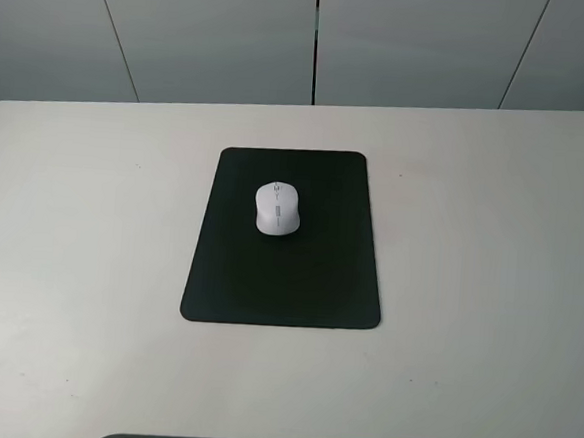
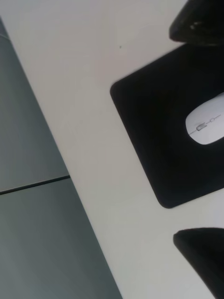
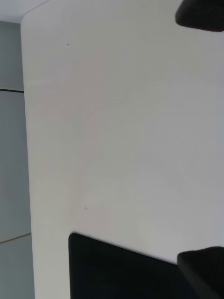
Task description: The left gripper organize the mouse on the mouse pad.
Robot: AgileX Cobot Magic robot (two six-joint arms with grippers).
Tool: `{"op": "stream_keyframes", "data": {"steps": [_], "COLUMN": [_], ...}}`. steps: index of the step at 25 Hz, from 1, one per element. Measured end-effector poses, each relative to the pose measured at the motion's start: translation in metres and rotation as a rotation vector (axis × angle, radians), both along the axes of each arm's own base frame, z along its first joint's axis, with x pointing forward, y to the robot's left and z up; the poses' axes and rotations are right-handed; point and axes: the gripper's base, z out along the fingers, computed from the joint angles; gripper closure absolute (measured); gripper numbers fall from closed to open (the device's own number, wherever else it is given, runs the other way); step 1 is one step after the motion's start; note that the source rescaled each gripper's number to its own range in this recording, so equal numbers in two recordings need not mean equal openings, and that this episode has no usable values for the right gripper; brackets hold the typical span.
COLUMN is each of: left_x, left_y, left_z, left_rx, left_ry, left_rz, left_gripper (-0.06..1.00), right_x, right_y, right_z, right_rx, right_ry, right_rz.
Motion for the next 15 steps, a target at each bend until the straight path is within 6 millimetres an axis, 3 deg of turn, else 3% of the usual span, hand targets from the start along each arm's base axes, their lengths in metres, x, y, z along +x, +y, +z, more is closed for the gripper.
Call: {"op": "stream_keyframes", "data": {"steps": [3,8,15], "left_x": [-0.011,-0.032,-0.082], "left_y": [0.014,0.04,0.1], "left_z": [0.005,-0.004,-0.012], "left_rx": [0.014,0.059,0.066], "left_ry": [0.002,0.051,0.098], "left_rz": [0.012,0.038,0.141], "left_gripper": [-0.06,-0.06,-0.06], "right_x": [0.0,0.0,0.0], "right_y": [0.0,0.0,0.0], "right_z": [0.0,0.0,0.0], "right_rx": [0.0,0.0,0.0], "right_ry": [0.0,0.0,0.0], "right_rz": [0.0,0.0,0.0]}}
